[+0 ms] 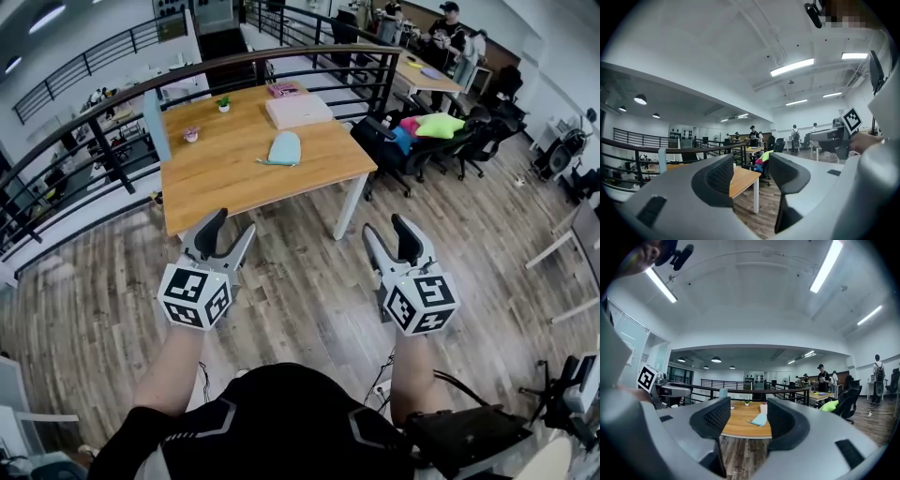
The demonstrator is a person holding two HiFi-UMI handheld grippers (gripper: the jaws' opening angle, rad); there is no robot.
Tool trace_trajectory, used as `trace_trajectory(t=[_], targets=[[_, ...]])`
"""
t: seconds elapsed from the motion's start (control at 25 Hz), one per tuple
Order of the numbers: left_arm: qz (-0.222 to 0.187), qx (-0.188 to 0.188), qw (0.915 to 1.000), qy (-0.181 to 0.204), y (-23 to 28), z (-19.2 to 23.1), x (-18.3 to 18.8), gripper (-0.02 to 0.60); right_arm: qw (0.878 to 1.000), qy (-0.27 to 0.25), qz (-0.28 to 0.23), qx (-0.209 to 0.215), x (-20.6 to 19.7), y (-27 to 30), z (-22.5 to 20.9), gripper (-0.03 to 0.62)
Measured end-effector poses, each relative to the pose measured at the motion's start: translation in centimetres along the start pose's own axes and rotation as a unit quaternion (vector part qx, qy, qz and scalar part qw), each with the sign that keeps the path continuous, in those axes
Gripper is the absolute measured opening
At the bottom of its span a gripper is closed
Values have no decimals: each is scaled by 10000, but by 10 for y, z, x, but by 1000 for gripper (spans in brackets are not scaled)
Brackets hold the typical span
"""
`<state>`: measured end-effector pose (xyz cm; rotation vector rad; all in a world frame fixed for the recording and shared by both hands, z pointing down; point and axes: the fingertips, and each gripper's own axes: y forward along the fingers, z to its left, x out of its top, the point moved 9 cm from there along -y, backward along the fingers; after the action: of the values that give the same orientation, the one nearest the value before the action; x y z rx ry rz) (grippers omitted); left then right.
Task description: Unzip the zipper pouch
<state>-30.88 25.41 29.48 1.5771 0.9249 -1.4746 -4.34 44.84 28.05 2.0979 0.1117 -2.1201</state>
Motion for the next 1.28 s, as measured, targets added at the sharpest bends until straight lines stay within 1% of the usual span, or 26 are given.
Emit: trace_trajectory(t=[0.12,0.36,0.48,0.72,0.96,1.12,1.28], targets=[[75,30,10000,19,9,-13,-1,256,10000,14,-5,2,-2,-7,-17,273],[42,134,9999,11,27,-39,-2,256,9998,-31,-34,173,-8,-17,-44,273],[44,121,9999,-22,33,-52,-1,256,9996,-5,13,295,-12,-20,-56,273],[143,161,9998,37,48,-49,-6,256,9991,83,108,412,-23,-4,-70,272],[140,99,9999,-15,82,-25,-20,256,9985,-43,244,484,-30,35,-75,268],[66,34,10000,-27,114,11,-24,256,9981,-174,336,493,-27,82,-76,267],[6,36,9999,-139,143,55,-24,256,9977,-195,403,507,-23,132,-76,264]])
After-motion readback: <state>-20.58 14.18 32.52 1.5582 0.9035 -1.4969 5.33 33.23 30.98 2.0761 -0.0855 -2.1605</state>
